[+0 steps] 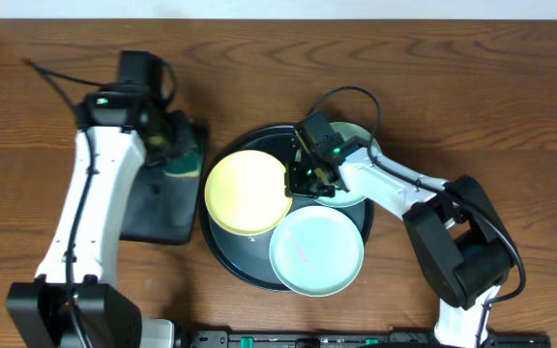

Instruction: Clean dirty plates on tray and stack at the side

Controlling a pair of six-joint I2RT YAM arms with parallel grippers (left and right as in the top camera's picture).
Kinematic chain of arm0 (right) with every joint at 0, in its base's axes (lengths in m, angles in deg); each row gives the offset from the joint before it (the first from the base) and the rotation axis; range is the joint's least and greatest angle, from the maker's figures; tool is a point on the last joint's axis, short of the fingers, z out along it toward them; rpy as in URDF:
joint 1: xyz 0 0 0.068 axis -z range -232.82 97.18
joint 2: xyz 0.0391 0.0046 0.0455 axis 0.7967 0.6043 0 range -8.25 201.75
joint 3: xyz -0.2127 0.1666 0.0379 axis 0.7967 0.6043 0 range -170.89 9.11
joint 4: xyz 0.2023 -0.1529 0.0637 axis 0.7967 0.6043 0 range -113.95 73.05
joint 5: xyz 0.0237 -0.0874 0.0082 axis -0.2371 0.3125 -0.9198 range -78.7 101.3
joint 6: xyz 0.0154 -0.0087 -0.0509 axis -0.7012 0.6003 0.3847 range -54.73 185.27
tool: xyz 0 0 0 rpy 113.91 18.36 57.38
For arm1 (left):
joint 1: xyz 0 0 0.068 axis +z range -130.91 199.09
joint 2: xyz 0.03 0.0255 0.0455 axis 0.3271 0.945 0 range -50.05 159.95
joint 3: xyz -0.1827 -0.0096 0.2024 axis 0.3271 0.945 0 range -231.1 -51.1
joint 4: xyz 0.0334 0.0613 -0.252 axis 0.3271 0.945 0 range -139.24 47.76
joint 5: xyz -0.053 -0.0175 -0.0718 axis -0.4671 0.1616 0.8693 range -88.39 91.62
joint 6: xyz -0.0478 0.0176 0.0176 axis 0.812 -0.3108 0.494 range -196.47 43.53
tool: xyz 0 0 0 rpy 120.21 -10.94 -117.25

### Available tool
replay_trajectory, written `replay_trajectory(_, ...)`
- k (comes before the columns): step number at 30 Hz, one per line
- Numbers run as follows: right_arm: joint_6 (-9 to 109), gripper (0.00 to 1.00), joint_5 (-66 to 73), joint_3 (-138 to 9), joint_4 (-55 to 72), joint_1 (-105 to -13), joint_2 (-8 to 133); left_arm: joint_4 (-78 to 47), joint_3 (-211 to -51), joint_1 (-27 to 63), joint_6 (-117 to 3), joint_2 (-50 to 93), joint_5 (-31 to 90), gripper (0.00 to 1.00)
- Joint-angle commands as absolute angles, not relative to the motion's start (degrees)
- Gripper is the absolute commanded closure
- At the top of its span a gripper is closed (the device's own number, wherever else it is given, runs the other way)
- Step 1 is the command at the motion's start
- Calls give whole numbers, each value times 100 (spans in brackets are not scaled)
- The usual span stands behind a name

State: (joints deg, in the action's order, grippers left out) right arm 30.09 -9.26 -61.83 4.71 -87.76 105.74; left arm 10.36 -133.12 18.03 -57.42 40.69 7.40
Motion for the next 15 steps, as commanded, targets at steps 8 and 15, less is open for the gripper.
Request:
replay_trajectory(8, 4170, 99, 1334, -6902, 1372, -9342, 9530, 1040, -13449, 2343, -5863, 4017, 589, 92)
replay_trajectory(15, 4666, 99, 2801, -7186, 1641, -9679, 9228, 1007, -13449, 2343, -5863, 4017, 541, 93)
